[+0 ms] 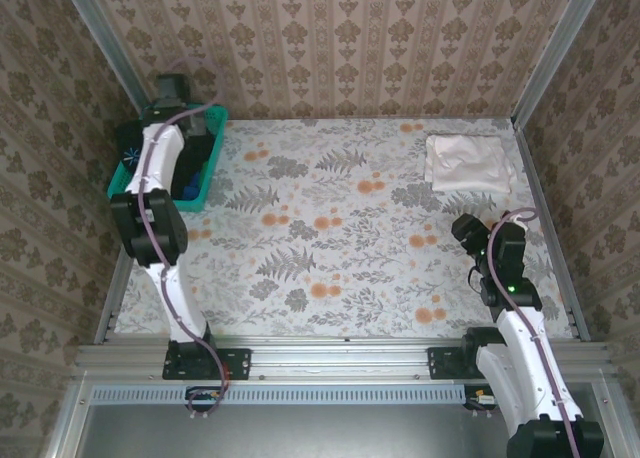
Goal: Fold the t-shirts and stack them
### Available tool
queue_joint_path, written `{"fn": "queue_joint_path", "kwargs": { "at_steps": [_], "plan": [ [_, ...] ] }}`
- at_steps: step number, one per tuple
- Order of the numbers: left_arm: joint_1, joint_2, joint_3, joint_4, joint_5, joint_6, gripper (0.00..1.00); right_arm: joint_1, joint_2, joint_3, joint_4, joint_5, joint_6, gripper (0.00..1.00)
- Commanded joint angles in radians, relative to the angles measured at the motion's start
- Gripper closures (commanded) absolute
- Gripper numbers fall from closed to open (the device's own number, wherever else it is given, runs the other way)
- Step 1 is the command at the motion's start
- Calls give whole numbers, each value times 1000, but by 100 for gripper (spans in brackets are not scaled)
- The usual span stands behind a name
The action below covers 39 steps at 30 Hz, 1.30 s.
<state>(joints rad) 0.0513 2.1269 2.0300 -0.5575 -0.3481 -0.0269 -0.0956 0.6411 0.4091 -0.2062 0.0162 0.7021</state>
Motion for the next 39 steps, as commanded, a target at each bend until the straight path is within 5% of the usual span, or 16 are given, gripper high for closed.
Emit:
{"fn": "queue_joint_path", "kwargs": {
  "at_steps": [1, 10, 12, 14, 32, 35, 39],
  "plan": [
    [57, 124, 98, -171, 161, -154, 6, 3, -7, -6, 42, -106, -24, 24],
    [100, 122, 85, -140, 388, -183, 47, 43, -1, 36, -6, -147, -96, 26],
    [101, 93, 111, -176, 412, -175, 84, 53, 0, 34, 11, -170, -98, 26],
    [101, 45, 110, -188, 423, -179, 98, 61, 0, 30, 28, -197, -99, 26],
    [-30, -505, -46, 51, 452, -209, 100, 329, 194, 175, 119, -208, -154, 26],
    [-82, -569, -47, 109, 399, -203, 100, 365, 206, 199, 134, -219, -153, 26],
    [-195, -591, 136, -67, 255, -183, 100, 404, 199, 217, 145, -239, -146, 26]
  ]
}}
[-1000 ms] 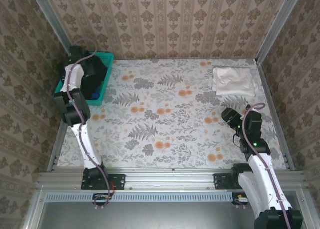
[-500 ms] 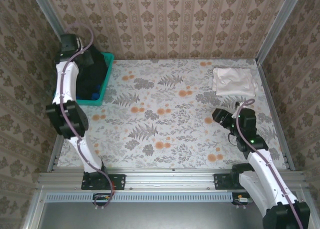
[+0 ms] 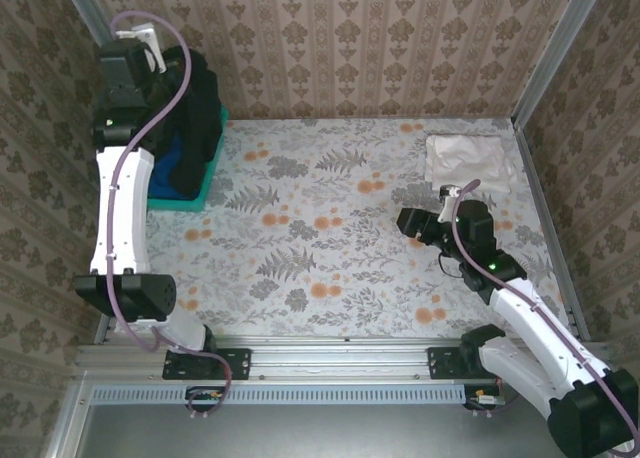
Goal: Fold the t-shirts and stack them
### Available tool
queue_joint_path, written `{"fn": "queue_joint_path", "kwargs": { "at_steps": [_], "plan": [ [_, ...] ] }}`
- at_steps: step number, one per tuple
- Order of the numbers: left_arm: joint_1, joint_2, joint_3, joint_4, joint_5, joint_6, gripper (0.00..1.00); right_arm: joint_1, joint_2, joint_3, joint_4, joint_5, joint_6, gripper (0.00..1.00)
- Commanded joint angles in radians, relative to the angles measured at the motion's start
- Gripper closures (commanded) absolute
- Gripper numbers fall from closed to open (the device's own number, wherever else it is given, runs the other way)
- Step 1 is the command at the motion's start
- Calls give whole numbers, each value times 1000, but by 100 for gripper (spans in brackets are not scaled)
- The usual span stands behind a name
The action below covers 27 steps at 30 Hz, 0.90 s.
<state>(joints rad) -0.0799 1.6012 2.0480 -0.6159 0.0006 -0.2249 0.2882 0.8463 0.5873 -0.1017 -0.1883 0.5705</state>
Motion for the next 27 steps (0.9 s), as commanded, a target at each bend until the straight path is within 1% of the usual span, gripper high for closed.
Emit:
{"fn": "queue_joint_path", "kwargs": {
  "at_steps": [1, 3, 4, 7, 9, 11, 13, 15, 17, 18, 19, 20, 21, 23, 25, 27],
  "plan": [
    [-108, -82, 115, -4, -125, 24, 100, 26, -13, 39, 48, -51, -4, 26],
    [-213, -142, 51, 74, -145, 54, 100, 42, -32, 25, 107, -114, 22, 26],
    [-258, -161, 26, 108, -157, 67, 100, 54, -42, 21, 126, -122, 34, 26],
    [-421, -193, -16, 174, -210, 101, 100, 108, -64, 31, 153, -118, 32, 26],
    [-501, -201, -74, 225, -241, 114, 100, 151, -67, 46, 148, -92, 12, 26],
    [-521, -206, -162, 283, -241, 81, 100, 189, -60, 54, 138, -49, -9, 26],
    [-519, -216, -290, 344, -246, 46, 100, 216, -38, 54, 124, -2, -24, 26],
    [-513, -225, -463, 443, -299, 16, 100, 231, -2, 52, 101, 50, -29, 26],
    [-486, -206, -601, 472, -327, -52, 100, 235, 39, 45, 78, 96, -38, 26],
    [-462, -186, -669, 485, -316, -99, 87, 236, 63, 41, 60, 130, -33, 26],
    [-437, -161, -720, 493, -291, -136, 63, 236, 79, 39, 49, 152, -32, 27],
    [-408, -128, -769, 488, -253, -177, 45, 236, 103, 36, 32, 179, -30, 27],
    [-392, -92, -801, 475, -229, -190, 37, 236, 126, 34, 8, 206, -31, 28],
    [-382, -42, -840, 428, -220, -186, 27, 236, 154, 27, -34, 246, -30, 29],
    [-384, -37, -888, 396, -235, -173, 25, 236, 162, 15, -74, 286, -30, 31],
    [-406, -74, -948, 370, -238, -160, 24, 235, 156, -8, -100, 326, -35, 32]
  ]
}}
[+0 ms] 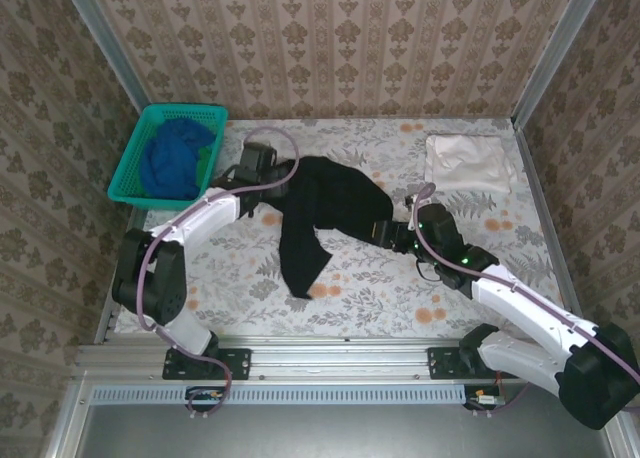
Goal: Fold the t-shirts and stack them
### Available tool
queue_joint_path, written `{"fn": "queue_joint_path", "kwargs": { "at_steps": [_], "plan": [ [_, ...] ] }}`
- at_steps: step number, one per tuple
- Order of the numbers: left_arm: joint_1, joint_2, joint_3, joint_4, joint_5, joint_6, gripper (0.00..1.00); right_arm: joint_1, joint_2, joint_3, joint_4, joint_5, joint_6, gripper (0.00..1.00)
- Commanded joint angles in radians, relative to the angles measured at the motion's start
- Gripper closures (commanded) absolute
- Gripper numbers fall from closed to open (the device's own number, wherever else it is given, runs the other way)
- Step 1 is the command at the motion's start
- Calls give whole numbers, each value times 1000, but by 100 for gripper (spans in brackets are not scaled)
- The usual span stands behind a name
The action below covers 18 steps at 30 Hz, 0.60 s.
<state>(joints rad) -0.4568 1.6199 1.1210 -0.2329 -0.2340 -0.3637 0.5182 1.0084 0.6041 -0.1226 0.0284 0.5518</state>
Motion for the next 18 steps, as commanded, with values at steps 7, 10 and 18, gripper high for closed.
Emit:
{"fn": "queue_joint_path", "kwargs": {
  "at_steps": [7, 10, 18],
  "plan": [
    [-274, -209, -195, -122, -28, -52, 22, -43, 92, -30, -73, 143, -13, 38],
    [-367, -240, -324, -88, 18, -141, 22, -57, 202, 19, -40, 90, -12, 39],
    [-492, -221, -558, 33, 88, -311, 26, -61, 497, 199, -30, 108, -45, 35]
  ]
}}
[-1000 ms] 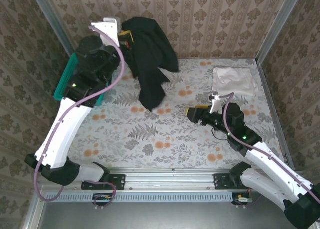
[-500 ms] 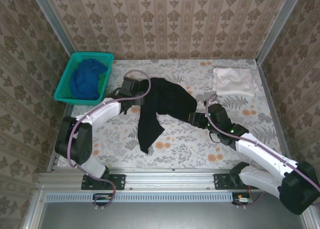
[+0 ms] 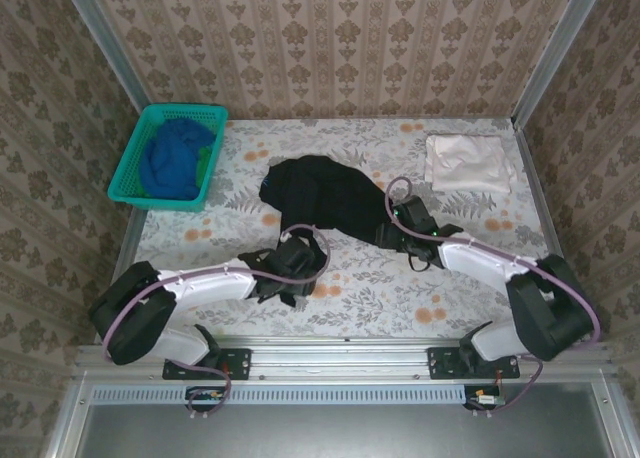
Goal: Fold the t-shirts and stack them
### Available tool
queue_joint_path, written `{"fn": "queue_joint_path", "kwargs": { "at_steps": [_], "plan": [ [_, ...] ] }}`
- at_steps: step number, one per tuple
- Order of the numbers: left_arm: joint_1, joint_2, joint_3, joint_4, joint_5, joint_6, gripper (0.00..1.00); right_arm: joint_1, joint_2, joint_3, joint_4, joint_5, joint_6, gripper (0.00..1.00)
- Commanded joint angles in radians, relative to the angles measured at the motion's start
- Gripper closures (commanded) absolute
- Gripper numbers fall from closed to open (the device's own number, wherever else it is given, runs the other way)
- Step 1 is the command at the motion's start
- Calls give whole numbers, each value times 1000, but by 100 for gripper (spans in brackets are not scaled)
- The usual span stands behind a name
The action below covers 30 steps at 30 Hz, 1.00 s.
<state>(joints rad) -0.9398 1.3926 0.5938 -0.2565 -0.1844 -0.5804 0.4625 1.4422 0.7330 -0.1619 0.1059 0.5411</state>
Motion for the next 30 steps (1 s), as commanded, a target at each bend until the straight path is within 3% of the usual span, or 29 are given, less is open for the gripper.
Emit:
{"fn": "queue_joint_path", "kwargs": {
  "at_steps": [1, 5, 10, 18, 27, 30],
  "plan": [
    [-8, 12, -47, 66, 40, -105, 31, -8, 94, 102, 7, 39, -50, 35],
    [13, 5, -84, 52, 10, -131, 75, -7, 234, 293, -58, 50, -127, 38],
    [117, -174, -62, -98, -74, -96, 100, 35, 349, 446, -54, -7, -274, 40],
    [422, -612, 20, -238, -78, 6, 100, 56, 585, 679, -71, -62, -399, 44],
    [660, -611, 158, -271, 25, 84, 100, 67, 764, 854, -171, 121, -475, 46],
    [723, -587, 206, -257, 63, 99, 100, 63, 784, 887, -196, 187, -492, 62]
  ]
}}
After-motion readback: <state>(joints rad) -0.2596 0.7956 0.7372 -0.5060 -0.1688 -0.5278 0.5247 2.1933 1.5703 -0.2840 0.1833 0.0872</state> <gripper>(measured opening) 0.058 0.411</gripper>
